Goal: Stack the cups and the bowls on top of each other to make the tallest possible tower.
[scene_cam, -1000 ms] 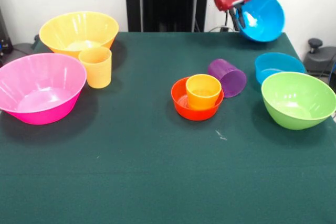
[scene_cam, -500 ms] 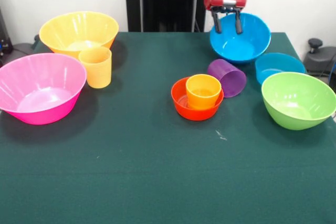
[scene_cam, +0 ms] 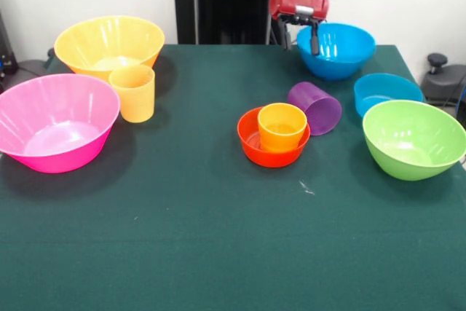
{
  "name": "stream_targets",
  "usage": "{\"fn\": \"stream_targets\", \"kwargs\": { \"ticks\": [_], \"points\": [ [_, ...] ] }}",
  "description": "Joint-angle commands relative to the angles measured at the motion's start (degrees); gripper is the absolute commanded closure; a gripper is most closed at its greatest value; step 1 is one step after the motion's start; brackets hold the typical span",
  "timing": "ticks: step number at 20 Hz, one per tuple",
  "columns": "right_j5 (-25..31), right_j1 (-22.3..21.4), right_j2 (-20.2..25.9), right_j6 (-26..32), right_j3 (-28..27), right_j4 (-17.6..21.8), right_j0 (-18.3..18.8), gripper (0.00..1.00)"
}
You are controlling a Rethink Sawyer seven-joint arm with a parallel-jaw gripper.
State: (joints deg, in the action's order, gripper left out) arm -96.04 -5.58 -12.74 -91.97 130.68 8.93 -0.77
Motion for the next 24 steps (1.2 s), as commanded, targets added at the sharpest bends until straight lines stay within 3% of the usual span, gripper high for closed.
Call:
{"fn": "stream_targets", "kwargs": {
  "ticks": [1,5,15,18,20,24],
  "points": [
    [8.90,0.54,1.21,-6.82,-8.97,-0.79,-1.39,0.00],
    [10.61,1.08,1.19,-7.78,-9.59,-0.56,-1.31,0.00],
    [21.61,-3.38,1.29,-8.41,-11.35,7.20,-0.56,0.00],
    [39.46,-10.32,4.99,-10.31,-11.88,15.60,2.56,0.00],
    [50.72,-14.63,8.20,-10.45,-11.71,19.00,5.26,0.00],
    [71.10,-18.13,17.79,-9.19,-13.27,24.40,13.16,0.00]
  ]
}}
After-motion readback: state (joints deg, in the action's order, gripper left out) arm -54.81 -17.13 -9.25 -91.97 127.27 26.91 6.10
